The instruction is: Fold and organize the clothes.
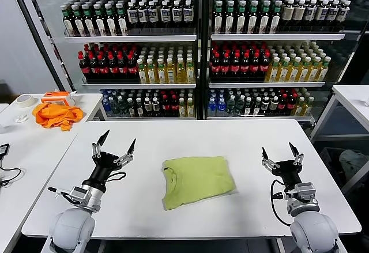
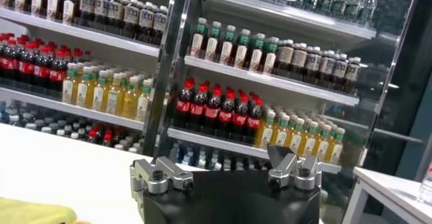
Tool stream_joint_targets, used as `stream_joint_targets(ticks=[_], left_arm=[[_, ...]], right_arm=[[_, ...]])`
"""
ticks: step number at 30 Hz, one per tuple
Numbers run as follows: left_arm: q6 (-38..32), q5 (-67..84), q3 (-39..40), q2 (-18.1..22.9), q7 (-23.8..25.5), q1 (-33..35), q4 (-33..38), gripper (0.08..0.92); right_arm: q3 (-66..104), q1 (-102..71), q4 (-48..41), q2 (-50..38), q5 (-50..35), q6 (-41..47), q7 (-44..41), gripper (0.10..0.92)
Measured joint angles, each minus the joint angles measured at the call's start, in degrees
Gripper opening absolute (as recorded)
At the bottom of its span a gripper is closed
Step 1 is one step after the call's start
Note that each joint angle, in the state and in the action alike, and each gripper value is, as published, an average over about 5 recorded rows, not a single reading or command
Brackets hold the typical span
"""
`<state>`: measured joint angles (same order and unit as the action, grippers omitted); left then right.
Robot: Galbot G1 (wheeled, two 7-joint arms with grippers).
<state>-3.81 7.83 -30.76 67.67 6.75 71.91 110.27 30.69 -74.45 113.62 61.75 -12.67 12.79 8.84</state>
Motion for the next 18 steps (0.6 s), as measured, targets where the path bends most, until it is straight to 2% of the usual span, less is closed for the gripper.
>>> stream_joint_targets(ticks=[18], left_arm=[[0.39,-1.71,1.04,0.61,-1.17,-1.4,-1.49,0.822]], right_arm=[[-2.72,1.5,-1.35,-0.59,3.63,-1.7,-0.89,0.823]])
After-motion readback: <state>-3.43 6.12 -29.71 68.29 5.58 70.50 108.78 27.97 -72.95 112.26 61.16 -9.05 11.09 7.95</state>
